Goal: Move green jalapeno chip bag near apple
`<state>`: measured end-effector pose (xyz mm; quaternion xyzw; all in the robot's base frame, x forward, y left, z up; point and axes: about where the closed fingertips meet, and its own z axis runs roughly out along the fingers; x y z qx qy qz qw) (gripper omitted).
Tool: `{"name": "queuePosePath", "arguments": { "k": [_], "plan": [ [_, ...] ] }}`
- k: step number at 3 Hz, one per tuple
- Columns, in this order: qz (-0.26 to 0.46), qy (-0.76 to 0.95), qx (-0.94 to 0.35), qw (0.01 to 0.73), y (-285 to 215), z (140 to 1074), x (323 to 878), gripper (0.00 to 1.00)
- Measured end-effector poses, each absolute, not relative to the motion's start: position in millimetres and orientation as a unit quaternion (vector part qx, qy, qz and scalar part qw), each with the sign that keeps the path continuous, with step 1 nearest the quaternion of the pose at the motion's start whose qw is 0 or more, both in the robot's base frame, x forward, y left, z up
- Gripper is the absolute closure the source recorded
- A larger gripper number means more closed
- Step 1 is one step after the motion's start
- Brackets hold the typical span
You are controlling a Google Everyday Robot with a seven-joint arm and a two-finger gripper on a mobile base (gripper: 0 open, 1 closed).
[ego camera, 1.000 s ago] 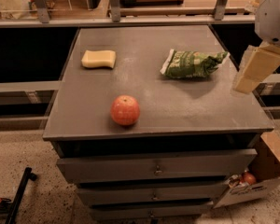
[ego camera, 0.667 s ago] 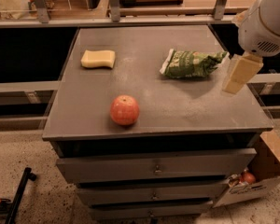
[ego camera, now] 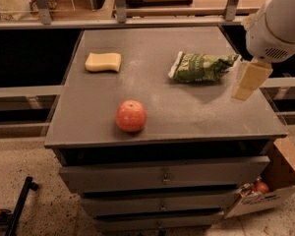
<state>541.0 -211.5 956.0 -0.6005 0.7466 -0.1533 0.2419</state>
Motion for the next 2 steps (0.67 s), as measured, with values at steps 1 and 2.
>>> {"name": "queuePosePath", "arguments": {
  "k": [1, 2],
  "plan": [
    [-0.154, 0.722, -0.634, 0.228, -201.4, 935.0, 564.2, 0.0],
    [-0.149, 0.684, -0.681, 0.215, -196.0, 913.7, 594.3, 0.0]
  ]
}}
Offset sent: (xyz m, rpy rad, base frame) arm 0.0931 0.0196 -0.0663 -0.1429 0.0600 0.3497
